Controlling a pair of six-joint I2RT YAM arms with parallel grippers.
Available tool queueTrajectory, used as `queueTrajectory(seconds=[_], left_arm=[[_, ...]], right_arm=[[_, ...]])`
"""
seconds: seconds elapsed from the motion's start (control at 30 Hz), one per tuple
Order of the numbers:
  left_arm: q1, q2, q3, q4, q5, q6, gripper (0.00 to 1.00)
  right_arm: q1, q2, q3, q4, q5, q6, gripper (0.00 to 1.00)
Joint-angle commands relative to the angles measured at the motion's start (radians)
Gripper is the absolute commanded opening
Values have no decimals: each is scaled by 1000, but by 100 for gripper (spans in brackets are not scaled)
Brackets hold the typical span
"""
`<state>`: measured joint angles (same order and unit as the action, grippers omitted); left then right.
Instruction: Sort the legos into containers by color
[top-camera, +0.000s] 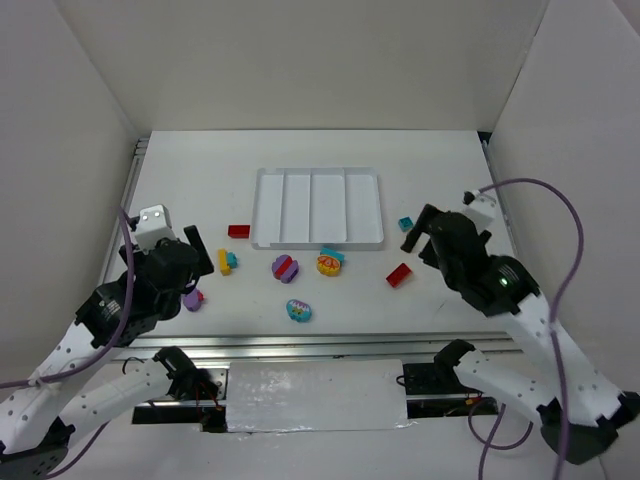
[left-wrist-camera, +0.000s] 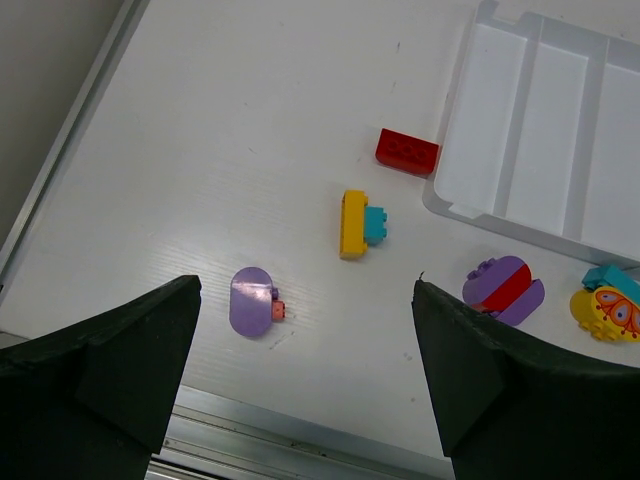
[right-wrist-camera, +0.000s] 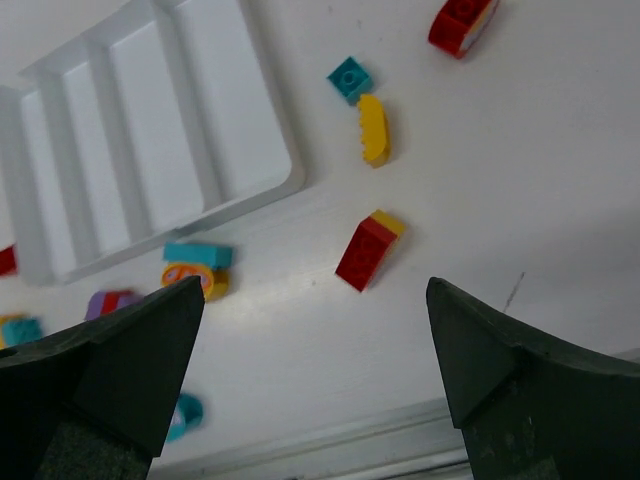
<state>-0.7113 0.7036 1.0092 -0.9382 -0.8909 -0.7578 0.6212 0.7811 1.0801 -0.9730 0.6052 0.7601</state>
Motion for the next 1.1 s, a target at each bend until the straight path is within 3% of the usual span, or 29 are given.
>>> queueTrajectory(seconds=[0.0, 0.17, 0.4, 0.73, 1.07], left_arm=[[18, 7, -3, 52, 38, 49, 99], [19, 10, -11, 65, 70, 69, 100], [24, -4, -21, 94, 112, 98, 100], [29, 11, -26, 118, 155, 127, 99], [29, 28, -29, 131, 184, 144, 99]], right_arm=[[-143, 200, 23, 164, -59, 56, 100], [-300, 456, 52, 299, -68, 110, 99], [-534, 861, 179, 318, -100, 108, 99], [-661, 969, 187, 445, -196, 30, 98], [-736, 1153, 339, 418, -294, -41, 93]])
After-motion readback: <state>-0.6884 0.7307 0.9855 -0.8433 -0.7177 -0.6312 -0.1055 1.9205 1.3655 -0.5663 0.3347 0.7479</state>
